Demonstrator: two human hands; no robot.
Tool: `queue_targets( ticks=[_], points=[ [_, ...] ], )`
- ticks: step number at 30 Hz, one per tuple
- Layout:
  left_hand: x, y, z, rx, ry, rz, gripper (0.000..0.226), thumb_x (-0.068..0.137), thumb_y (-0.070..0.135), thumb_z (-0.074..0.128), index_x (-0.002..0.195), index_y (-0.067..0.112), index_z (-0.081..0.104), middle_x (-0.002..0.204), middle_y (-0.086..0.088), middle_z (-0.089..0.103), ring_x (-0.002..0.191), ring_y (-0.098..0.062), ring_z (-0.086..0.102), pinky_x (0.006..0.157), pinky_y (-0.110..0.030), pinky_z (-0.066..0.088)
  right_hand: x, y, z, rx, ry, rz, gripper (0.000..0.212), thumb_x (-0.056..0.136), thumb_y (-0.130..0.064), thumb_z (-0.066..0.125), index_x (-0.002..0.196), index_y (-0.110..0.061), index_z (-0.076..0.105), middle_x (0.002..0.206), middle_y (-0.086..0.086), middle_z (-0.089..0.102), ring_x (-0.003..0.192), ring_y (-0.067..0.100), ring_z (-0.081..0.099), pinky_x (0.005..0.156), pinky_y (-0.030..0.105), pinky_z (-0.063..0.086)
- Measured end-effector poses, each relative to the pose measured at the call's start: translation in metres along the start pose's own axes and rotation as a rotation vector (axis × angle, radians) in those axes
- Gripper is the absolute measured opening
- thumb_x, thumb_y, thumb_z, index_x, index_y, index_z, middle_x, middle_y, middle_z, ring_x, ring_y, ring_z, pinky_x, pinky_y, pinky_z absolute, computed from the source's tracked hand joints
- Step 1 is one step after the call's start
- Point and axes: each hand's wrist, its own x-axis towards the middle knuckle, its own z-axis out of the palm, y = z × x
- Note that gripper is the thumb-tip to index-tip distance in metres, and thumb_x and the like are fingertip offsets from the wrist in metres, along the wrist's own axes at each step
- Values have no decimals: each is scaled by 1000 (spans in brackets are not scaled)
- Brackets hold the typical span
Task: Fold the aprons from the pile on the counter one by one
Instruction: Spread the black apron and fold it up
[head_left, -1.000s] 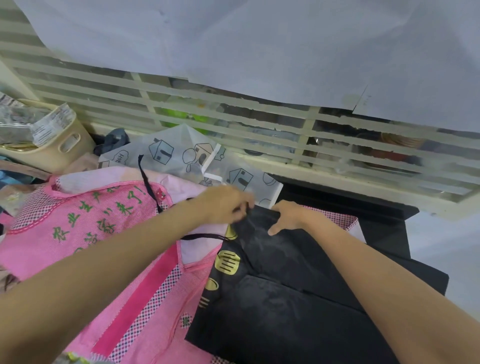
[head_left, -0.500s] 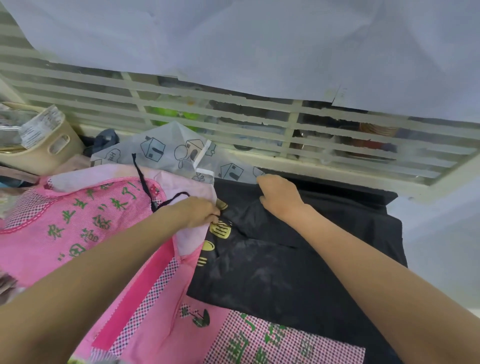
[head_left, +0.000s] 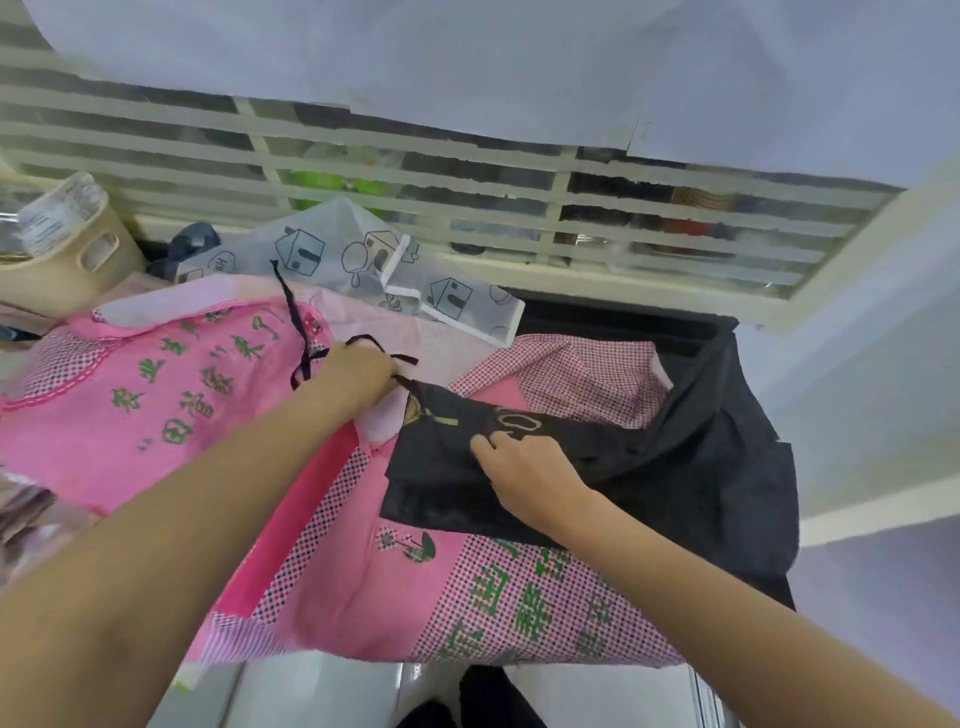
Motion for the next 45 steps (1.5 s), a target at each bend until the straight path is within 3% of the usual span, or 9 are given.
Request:
queue_targets(
  ticks=[7,11,15,22,26,30,39,43,45],
  points=[
    [-47,26,-1,-270,307,257,42,79,3,49,120,14,55,127,-5,47,121,-24,39,102,-36,29,0,-25,34,-21,-134,48,29,91,-6,53,118,-9,43,110,8,58,93,27,62,64,31,38],
    [-60,79,15,-367,-17,369,52,90,7,46,141,12,35,142,-6,33,125,-26,41,100,-36,36,1,-21,36,111,-258,-8,40,92,-14,51,130,-8,41,125,10,51,112,29,52,83,37,44],
    [-50,104,29,-219,-227,257,72,94,13,46,151,16,3,155,-10,10,124,-35,42,101,-39,37,-8,4,21,120,-422,19,54,87,-39,61,132,-15,43,140,8,36,130,31,31,105,49,28],
    [-41,139,11,4,-398,95,71,97,21,44,150,4,0,153,-19,10,129,-32,39,102,-37,38,-42,65,-3,-38,-738,257,94,76,-48,72,149,-19,20,149,11,27,136,38,28,110,56,23],
    [-35,171,-5,127,-479,117,48,98,21,40,144,7,34,144,-11,40,127,-30,44,105,-39,38,-72,93,-10,-240,-540,188,56,93,-21,57,143,-14,33,141,10,42,129,31,40,111,42,26],
    [-31,190,-6,112,-534,36,48,95,18,42,142,11,37,145,-9,38,129,-31,42,104,-40,37,-95,121,-18,-382,-224,90,22,94,-6,49,110,-11,64,107,4,66,103,24,57,110,41,24],
    [-29,222,-34,100,-494,-152,40,96,13,44,135,10,47,138,-9,46,125,-32,46,100,-41,39,-120,161,-5,-252,-199,-30,18,95,-8,49,111,-11,57,105,6,63,92,23,60,87,34,45],
    [-13,279,-53,-78,-279,66,52,94,15,48,142,8,31,141,-14,37,127,-33,41,102,-43,37,-127,153,18,-198,-179,-46,25,96,-11,48,122,-10,50,115,8,61,101,23,61,91,33,46],
    [-7,303,-59,-195,-346,244,75,87,22,58,147,10,15,148,-15,25,134,-34,30,109,-44,30,-130,157,24,-162,-209,-28,33,97,-19,47,129,-12,50,129,8,56,118,24,52,102,38,36]
  ],
)
